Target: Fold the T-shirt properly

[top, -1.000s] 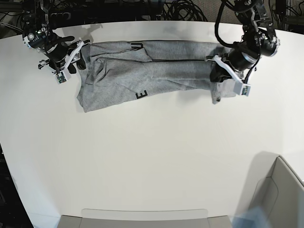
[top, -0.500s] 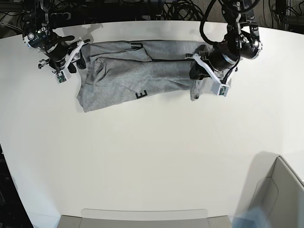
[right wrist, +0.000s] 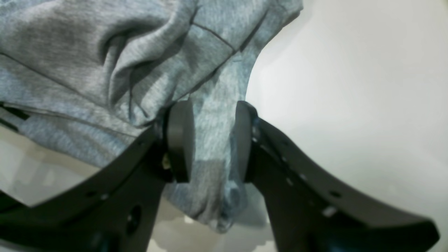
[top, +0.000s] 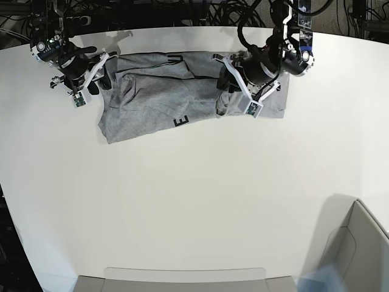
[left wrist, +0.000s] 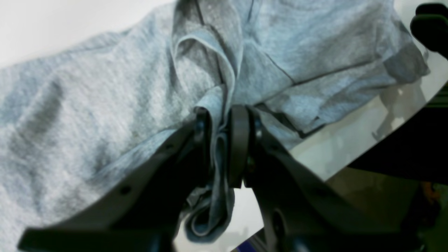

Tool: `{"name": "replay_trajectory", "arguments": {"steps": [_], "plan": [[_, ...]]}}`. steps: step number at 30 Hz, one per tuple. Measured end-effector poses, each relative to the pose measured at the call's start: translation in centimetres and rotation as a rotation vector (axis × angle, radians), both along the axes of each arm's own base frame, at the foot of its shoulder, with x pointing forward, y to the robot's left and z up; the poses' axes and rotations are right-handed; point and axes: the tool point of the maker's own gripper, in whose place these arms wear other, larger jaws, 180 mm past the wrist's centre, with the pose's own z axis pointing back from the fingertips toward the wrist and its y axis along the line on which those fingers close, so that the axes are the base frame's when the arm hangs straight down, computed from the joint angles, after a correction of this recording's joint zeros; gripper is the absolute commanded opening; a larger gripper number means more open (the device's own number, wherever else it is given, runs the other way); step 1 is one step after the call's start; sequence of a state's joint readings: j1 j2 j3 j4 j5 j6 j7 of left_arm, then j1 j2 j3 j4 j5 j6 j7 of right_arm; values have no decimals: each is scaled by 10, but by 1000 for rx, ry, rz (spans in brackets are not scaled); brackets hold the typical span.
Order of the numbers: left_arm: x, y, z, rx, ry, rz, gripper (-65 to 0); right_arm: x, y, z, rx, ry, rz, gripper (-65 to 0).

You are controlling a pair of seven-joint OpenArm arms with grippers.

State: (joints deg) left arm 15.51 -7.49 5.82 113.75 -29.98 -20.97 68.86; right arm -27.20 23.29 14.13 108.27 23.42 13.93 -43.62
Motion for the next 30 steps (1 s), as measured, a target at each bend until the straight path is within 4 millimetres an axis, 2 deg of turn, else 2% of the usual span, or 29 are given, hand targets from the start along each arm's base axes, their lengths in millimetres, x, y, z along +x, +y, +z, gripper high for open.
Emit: {"name": "replay_trajectory", "arguments": {"steps": [9,16,23,26,30], "plan": [[18,13,5,-31,-61,96,-543,3,1,2,5,-8,0,-441],[18,9,7,-43,-69,98,-427,3,1,2,5,-7,-1,-440],[21,4,18,-102,-89,96,-425,3,1,2,5,-8,-1,-440],[24,17,19,-100,-94,132,-473,3,1,2,5,-7,-1,-440],[31,56,24,-45,-126,238,-596,3,0,2,3,-9,-2,-441]]}}
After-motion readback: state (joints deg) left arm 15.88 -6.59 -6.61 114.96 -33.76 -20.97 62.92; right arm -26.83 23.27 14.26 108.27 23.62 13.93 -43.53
